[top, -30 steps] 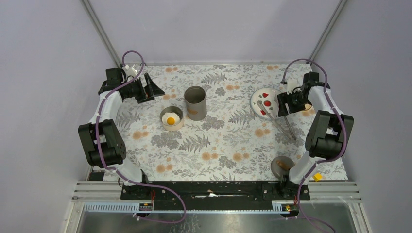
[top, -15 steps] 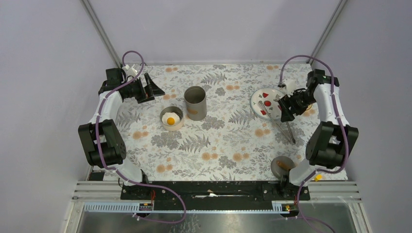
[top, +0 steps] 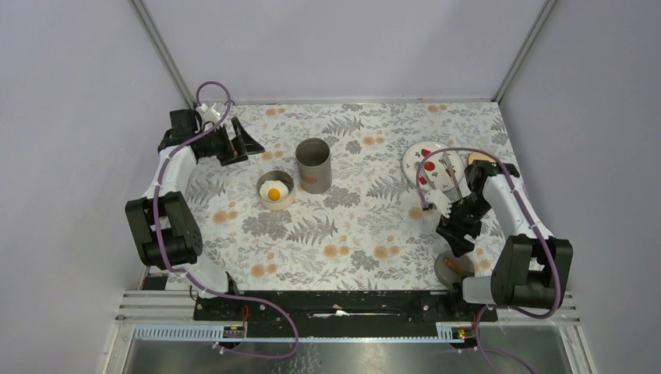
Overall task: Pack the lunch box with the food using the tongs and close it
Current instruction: Move the box lid to the center of the board.
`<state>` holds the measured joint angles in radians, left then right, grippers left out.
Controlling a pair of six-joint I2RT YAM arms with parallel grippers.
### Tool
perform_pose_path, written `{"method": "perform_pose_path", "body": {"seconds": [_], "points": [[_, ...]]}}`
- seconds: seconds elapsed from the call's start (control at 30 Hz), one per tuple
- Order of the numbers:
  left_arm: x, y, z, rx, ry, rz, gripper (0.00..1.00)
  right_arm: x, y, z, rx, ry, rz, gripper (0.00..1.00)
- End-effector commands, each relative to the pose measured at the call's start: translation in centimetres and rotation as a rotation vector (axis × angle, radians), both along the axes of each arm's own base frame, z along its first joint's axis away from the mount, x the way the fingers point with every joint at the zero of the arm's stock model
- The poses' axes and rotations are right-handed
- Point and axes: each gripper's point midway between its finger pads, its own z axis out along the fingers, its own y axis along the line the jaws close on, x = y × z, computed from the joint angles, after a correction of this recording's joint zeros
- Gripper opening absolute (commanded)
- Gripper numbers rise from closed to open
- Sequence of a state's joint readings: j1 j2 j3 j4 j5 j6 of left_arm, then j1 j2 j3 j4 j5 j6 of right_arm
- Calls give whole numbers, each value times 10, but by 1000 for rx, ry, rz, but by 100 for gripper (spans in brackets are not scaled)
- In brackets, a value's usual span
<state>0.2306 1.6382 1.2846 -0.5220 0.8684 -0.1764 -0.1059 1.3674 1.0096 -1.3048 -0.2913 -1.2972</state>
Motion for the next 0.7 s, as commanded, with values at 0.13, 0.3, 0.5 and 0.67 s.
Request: {"method": "perform_pose_path", "body": {"seconds": [0.13, 0.3, 0.5, 0.67], "points": [[6, -2, 21, 2, -80, -22, 99, -7, -7, -35, -111, -58, 70, 75], [6, -3, 19, -1, -75, -22, 99, -20, -11, -56, -163, -39, 70, 71], [7, -3, 19, -3, -74, -23, 99, -14, -6, -68, -183, -90, 68, 67], [7, -2, 19, 0, -74, -20, 99, -6, 10, -72, -165, -114, 80, 50]]}}
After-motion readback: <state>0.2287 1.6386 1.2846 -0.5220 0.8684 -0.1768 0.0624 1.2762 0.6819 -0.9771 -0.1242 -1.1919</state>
